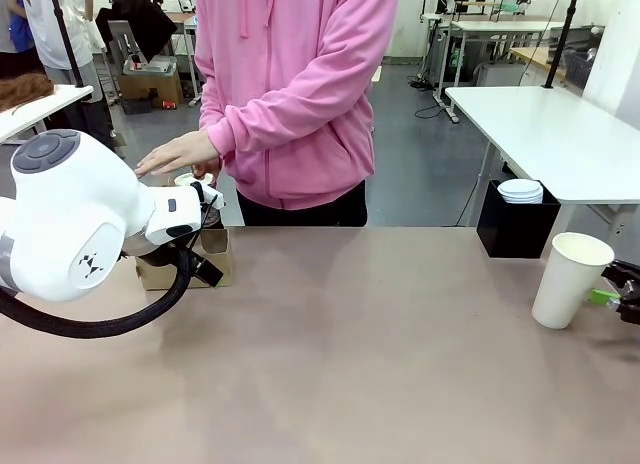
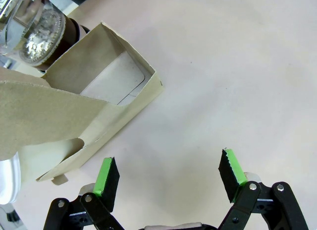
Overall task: Pour a drink into a cup and package it in a carrier.
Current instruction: Pick up the 600 ml Paper Cup and place it in the middle top area of the table.
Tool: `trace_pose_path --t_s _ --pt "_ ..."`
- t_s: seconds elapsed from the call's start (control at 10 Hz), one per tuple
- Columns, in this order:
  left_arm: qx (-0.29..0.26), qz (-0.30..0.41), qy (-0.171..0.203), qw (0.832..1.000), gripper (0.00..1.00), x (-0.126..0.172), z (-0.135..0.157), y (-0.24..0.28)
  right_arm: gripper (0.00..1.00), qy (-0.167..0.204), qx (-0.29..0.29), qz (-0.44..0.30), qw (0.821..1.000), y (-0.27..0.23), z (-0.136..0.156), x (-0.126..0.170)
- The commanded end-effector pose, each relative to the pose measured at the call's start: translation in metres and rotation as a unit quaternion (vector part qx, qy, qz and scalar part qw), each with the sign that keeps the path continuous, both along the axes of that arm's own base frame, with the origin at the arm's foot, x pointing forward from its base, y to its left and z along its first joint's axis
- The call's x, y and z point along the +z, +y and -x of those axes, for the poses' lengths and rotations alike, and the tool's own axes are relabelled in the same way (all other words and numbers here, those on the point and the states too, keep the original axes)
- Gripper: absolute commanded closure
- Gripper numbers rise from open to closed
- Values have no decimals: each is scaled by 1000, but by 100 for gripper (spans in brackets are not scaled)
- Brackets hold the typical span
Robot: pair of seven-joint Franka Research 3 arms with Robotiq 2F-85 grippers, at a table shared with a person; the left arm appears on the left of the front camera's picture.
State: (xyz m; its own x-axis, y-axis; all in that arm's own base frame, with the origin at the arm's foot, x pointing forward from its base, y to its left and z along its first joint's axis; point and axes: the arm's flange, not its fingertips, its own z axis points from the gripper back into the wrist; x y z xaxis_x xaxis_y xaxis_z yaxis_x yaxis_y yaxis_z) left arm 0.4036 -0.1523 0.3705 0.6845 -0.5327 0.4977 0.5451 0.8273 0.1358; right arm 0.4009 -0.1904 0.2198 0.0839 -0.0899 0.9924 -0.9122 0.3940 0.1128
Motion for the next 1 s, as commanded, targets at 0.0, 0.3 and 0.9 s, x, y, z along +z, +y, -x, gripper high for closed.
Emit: trace_pose_path --t_s 0.0,0.3,0.9 --pt "0 1 0 1000 0 0 0 0 0 -19 -21 10 1000 11 1 8" --pt "0 1 0 1000 0 0 0 0 0 -5 -17 14 1000 22 -4 8" --pt "0 1 0 1000 0 0 0 0 0 13 -5 8 1000 57 -17 3"
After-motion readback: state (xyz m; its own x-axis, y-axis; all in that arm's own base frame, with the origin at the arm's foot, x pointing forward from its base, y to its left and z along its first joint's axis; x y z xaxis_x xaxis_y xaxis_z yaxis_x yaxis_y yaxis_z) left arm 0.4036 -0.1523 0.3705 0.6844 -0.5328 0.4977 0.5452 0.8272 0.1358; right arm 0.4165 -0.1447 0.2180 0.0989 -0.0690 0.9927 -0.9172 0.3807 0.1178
